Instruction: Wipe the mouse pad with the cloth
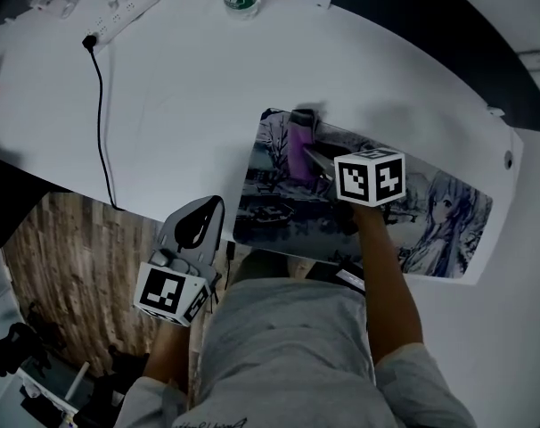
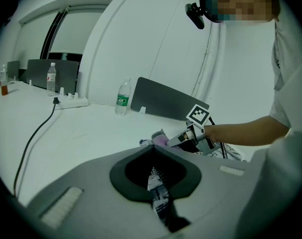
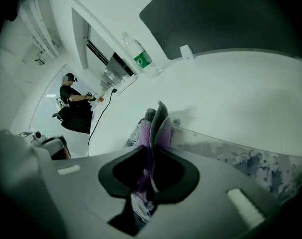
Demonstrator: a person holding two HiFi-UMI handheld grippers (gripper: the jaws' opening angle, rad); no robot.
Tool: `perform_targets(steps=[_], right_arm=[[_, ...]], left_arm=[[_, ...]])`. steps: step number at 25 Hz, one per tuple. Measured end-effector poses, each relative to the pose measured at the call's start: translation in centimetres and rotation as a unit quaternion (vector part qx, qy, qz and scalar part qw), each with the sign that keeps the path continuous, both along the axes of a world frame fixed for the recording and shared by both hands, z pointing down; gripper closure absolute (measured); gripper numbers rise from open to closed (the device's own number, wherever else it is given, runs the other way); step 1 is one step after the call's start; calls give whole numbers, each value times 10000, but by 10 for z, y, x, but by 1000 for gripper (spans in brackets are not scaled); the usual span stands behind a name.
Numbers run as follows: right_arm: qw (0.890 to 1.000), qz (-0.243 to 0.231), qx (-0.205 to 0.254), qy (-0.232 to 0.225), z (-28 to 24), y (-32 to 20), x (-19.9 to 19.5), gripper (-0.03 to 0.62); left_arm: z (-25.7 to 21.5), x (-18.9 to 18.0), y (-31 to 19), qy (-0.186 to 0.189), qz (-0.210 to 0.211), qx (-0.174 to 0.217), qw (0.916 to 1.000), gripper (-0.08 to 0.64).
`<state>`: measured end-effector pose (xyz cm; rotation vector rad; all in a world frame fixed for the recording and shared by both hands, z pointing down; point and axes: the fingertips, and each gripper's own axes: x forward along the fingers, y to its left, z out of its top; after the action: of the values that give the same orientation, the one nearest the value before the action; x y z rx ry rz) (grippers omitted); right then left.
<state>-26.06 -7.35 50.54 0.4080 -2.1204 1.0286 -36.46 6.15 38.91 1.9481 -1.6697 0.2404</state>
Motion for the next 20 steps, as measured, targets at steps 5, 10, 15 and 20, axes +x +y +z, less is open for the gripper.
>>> perform_targets(steps=[5, 10, 15, 20], right_arm=[[9996, -282, 43, -35, 0, 8, -30, 525], [9989, -438, 114, -109, -2, 12, -40, 525], [9987, -231, 203, -397, -21, 6, -8, 525], [9973, 199, 335, -624, -50, -5, 63, 525]], left_arm=[[1, -7, 4, 4, -75, -19, 10000, 541], [-2, -9, 6, -43, -118, -25, 9999, 541], [-4, 10, 3, -91, -8, -30, 10000, 541], [-7, 66, -19, -7, 479, 39, 9988, 541]])
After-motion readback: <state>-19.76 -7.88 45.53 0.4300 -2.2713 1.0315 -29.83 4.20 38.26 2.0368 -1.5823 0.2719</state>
